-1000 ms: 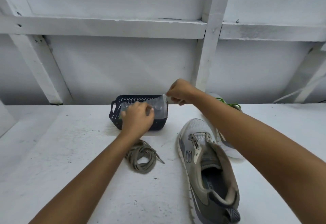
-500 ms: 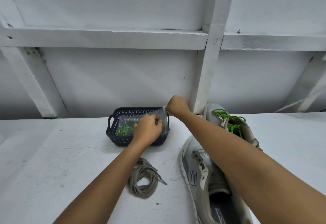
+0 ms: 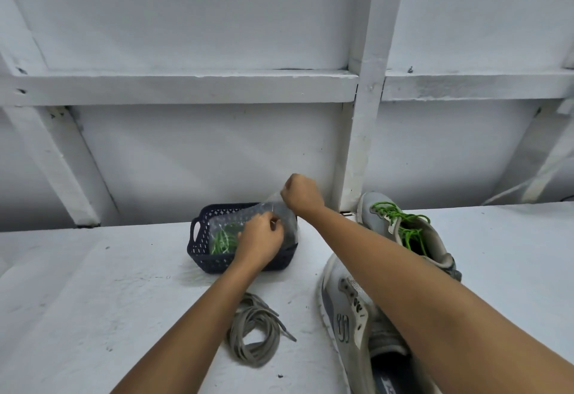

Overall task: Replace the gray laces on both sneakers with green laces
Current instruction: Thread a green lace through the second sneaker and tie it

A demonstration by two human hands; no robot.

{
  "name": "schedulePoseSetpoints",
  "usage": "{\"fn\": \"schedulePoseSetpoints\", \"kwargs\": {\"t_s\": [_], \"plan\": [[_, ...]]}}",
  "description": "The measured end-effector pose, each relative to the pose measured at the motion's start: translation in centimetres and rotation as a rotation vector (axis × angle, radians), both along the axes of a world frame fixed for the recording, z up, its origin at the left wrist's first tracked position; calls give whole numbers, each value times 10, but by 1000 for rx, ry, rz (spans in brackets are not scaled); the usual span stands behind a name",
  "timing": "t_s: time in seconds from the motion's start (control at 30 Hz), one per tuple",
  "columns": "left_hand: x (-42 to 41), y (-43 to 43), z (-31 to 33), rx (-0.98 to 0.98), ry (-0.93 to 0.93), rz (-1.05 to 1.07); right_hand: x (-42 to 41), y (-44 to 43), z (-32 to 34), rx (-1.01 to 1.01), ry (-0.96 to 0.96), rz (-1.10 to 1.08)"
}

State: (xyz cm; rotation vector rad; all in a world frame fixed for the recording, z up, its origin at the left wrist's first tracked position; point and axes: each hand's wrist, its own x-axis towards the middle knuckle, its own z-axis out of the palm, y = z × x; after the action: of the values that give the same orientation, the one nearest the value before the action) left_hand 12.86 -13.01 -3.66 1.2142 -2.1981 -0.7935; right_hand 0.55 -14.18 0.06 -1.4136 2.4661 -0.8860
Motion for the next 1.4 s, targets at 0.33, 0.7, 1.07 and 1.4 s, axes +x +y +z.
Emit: {"fn": "schedulePoseSetpoints", "kwargs": {"t_s": [0.33,0.7,1.07,1.4], "plan": [[4,6,84,147,449,-18,7,42,79,-353,-978,103],[-8,49,135,686,865,-81,3,123,102,-363,-902,259],[-27,75,123,575,829,-19,-30,179,72,-415,-414,7],[-49,99,108,433,531,-294,-38,189,53,-265,-536,127]]}}
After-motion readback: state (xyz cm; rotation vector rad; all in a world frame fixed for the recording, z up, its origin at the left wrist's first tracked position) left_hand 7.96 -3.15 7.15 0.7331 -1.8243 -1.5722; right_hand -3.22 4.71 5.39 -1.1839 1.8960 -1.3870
